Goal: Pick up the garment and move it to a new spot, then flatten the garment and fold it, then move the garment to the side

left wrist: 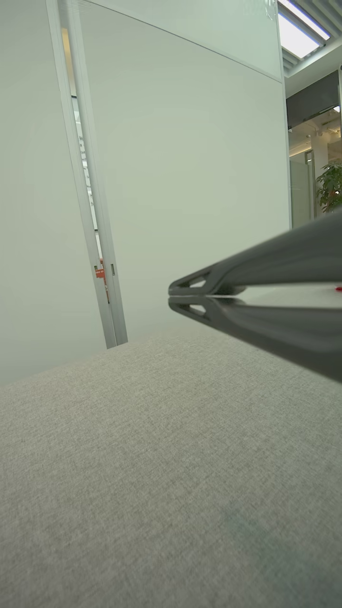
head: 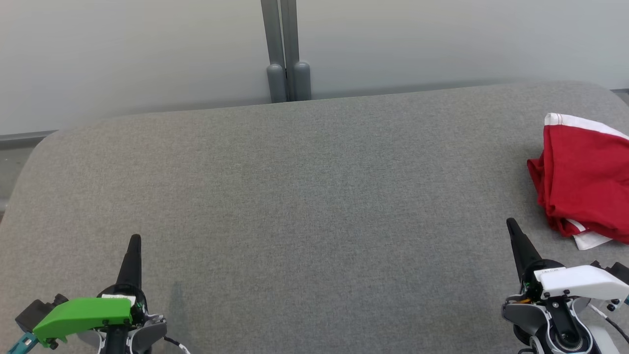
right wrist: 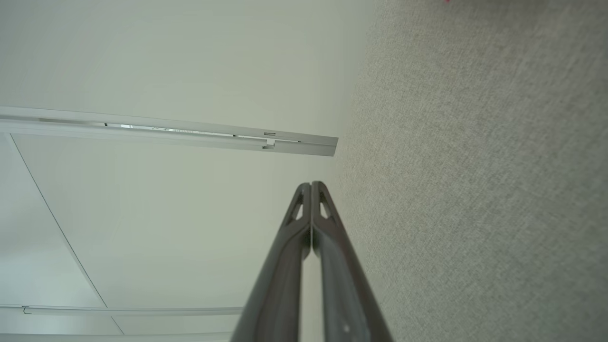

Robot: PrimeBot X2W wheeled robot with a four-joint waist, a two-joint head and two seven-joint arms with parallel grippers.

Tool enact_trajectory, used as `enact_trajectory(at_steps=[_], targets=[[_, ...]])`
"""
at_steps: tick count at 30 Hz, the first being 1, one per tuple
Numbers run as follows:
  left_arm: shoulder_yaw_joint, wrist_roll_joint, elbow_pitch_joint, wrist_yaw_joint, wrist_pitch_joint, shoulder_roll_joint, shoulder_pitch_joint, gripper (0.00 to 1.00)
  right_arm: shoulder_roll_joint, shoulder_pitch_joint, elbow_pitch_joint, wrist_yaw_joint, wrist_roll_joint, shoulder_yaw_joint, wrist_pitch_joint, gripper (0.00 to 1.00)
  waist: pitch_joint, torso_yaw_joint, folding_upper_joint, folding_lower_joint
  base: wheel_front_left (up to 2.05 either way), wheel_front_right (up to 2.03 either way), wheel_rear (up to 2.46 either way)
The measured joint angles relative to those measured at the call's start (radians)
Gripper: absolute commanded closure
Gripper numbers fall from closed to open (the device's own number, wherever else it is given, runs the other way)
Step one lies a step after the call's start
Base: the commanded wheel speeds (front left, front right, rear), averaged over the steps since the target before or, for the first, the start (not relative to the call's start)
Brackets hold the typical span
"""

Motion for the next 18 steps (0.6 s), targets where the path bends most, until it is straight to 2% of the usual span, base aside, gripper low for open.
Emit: enact_trajectory(at_steps=[18], targets=[[0.017, -0.112, 0.001, -0.006, 0.034, 0.0, -0.019, 1.0, 0.009, -0.017, 0.006, 0.0, 0.122, -0.019, 0.035, 1.0, -0.01, 0.001, 0.0, 0.0, 0.0, 0.0, 0.0]])
